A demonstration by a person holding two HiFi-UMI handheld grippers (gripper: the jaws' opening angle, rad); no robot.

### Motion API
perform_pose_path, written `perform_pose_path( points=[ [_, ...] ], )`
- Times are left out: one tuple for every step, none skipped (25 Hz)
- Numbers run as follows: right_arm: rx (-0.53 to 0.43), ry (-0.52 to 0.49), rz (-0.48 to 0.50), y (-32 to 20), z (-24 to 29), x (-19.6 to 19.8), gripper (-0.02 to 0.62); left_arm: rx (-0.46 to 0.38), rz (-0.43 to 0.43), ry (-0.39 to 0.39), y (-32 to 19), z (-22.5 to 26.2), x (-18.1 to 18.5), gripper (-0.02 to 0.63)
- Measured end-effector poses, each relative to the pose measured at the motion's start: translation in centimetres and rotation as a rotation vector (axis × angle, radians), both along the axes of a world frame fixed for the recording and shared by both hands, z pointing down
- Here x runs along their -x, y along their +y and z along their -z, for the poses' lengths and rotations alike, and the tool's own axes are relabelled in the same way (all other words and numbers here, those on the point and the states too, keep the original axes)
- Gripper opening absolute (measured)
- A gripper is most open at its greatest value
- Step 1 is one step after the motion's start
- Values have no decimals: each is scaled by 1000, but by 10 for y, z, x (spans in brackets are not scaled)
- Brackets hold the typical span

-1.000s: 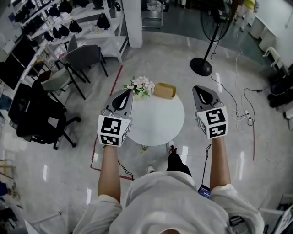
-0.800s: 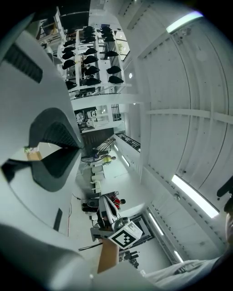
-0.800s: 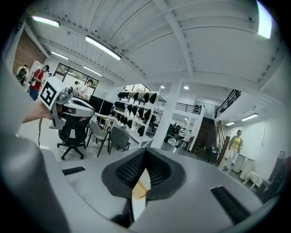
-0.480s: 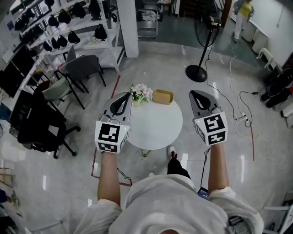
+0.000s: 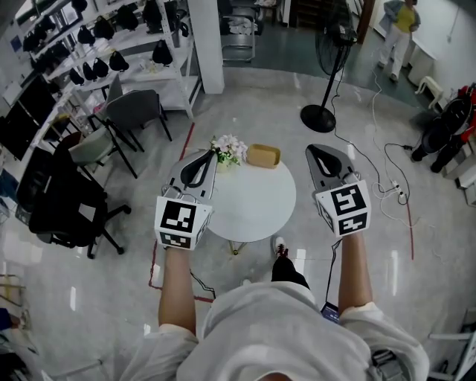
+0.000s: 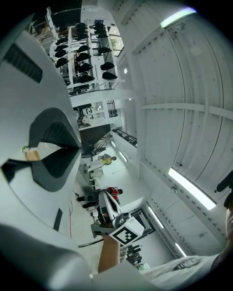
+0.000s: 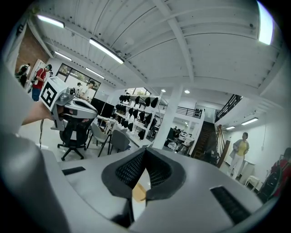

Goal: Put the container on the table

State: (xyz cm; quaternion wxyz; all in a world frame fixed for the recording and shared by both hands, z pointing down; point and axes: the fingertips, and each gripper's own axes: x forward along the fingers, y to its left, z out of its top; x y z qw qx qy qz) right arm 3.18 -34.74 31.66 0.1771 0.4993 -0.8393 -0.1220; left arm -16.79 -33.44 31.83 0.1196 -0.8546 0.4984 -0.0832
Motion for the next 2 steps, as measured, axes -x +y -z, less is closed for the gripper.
perform_pose_path(
  points=[
    [0,0,1,-1,2,0,12,-1,0,0,-1,2,0,15],
    [0,1,2,-2,3,1,12,-2,0,0,-1,4,0,15]
  ],
)
